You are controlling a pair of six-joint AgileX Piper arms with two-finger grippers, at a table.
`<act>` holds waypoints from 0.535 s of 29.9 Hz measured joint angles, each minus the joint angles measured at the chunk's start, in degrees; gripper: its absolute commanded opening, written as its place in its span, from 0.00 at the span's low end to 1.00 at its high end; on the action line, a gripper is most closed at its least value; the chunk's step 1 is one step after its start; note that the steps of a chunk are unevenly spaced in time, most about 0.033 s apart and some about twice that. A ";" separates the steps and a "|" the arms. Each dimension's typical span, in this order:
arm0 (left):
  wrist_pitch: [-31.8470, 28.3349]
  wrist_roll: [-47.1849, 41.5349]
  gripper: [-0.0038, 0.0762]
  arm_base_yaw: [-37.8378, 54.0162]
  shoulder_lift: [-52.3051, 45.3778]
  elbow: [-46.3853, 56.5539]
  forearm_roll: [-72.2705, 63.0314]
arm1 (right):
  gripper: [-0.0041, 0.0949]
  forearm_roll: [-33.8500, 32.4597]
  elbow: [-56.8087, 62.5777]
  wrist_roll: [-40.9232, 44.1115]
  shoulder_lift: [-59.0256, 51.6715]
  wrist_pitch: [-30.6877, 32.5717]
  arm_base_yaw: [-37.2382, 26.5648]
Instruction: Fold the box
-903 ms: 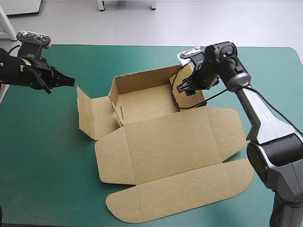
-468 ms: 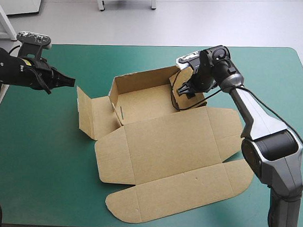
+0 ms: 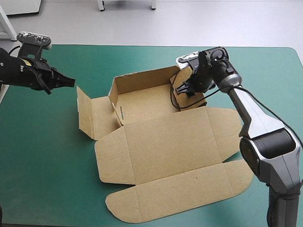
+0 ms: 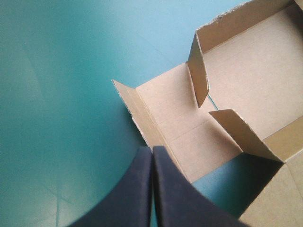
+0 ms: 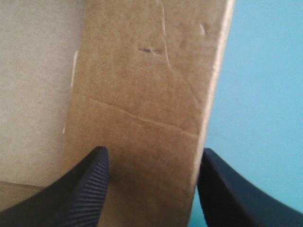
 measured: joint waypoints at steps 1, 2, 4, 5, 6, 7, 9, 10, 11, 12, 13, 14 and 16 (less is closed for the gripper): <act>0.00 0.00 0.04 0.00 0.00 0.00 0.00 | 0.53 0.00 0.00 0.00 0.27 0.00 -0.06; 0.00 0.00 0.04 0.00 0.00 0.00 0.00 | 0.53 0.00 0.00 0.00 0.43 0.00 -0.04; 0.00 0.00 0.04 0.00 0.00 0.00 0.00 | 0.50 0.05 0.00 0.31 0.84 0.05 -0.22; 0.00 0.00 0.04 0.00 0.00 0.00 0.00 | 0.48 0.05 0.00 0.46 0.91 0.05 -0.24; 0.00 0.00 0.04 0.00 0.00 0.00 0.00 | 0.45 0.05 0.00 0.61 0.98 0.05 -0.35; 0.00 0.00 0.04 0.00 0.00 0.00 0.00 | 0.40 0.05 0.00 0.73 0.98 0.05 -0.41; 0.00 0.04 0.04 0.00 0.00 0.00 0.00 | 0.28 0.05 0.00 0.95 0.98 0.12 -0.52; 0.00 0.04 0.04 0.00 0.00 0.00 0.00 | 0.21 0.05 0.00 1.02 0.98 0.23 -0.52; 0.00 0.04 0.04 0.00 0.00 0.00 0.00 | 0.14 0.05 0.00 1.02 0.98 0.43 -0.52; 0.00 0.04 0.04 0.00 0.00 0.00 0.00 | 0.05 -0.06 0.00 1.02 0.98 0.63 -0.52; 0.00 0.04 0.04 0.00 0.00 0.00 0.00 | 0.03 -0.48 0.00 1.02 0.98 0.89 -0.52; 0.00 0.04 0.04 0.00 0.00 0.00 0.00 | 0.03 -1.05 -0.04 1.02 0.98 1.06 -0.52; 0.00 0.04 0.04 0.00 0.00 0.00 0.00 | 0.03 -1.22 -0.04 1.53 0.98 1.20 -0.58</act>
